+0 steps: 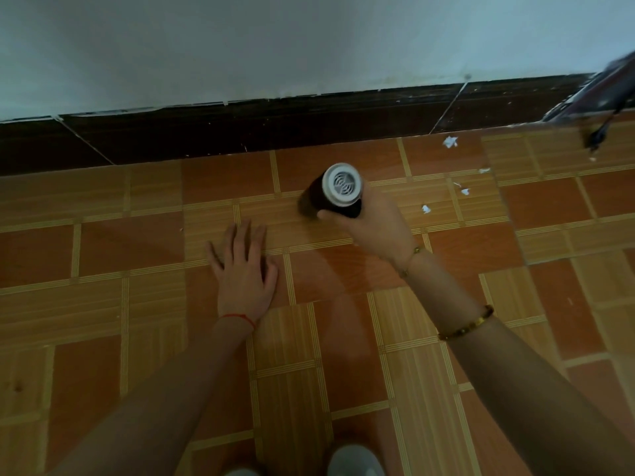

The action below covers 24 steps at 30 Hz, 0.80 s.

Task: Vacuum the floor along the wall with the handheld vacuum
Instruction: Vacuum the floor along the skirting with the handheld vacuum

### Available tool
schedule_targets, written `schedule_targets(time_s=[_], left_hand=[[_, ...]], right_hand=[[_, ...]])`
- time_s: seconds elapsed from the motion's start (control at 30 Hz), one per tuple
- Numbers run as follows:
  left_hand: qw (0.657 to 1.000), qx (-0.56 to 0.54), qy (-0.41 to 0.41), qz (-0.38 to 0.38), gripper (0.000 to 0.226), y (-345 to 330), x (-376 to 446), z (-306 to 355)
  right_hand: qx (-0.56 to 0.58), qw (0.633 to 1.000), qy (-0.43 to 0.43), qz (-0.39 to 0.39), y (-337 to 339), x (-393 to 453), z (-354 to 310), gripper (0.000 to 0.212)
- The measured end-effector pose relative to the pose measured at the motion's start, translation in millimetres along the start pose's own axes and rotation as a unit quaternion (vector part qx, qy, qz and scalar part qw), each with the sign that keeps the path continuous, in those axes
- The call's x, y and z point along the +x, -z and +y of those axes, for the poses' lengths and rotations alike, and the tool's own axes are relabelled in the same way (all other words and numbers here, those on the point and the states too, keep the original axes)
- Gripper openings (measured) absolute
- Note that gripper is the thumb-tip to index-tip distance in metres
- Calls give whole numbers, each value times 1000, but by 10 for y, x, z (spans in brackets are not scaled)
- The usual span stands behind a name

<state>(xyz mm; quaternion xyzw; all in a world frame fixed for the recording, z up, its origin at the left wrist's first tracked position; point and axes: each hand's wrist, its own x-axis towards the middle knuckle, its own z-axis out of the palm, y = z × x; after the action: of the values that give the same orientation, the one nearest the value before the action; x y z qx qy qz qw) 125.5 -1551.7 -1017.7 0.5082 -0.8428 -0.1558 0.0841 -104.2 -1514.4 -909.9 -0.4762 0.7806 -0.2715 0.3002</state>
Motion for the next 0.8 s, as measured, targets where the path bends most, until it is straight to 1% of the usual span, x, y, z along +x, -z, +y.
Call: schedule_targets(time_s=[0.1,0.17,0.23,0.3,0.47,0.57,0.67,0.8], left_hand=[[1000,-4,-3,5,56,-5,2,-2],[1000,-7,-4,5,57,-7,3,-3],[1000,-8,-4,7,57,-8,-2,0],[1000,-9,-5,9,57,-6,-5,1],[1000,-7,-6,13,56,0,-7,9],[1000,-4,-5,9,56,-12,-8,3],[1000,-1,-3,6,57,-20,1,-2],[1000,5,-7,9,56,-22,6,-14]], right_hand=[[-11,997,29,-66,-64,-172,-80,65],[-17,996,35,-77,-87,-239,-86,63],[-12,997,21,-70,-89,-265,-62,61],[-9,999,5,-33,-64,-258,-14,63],[-16,994,-43,102,73,-199,150,65],[-7,991,-49,126,64,-174,187,65],[4,995,-35,93,-39,-154,99,63],[-1,1000,17,15,-240,-119,-103,65]])
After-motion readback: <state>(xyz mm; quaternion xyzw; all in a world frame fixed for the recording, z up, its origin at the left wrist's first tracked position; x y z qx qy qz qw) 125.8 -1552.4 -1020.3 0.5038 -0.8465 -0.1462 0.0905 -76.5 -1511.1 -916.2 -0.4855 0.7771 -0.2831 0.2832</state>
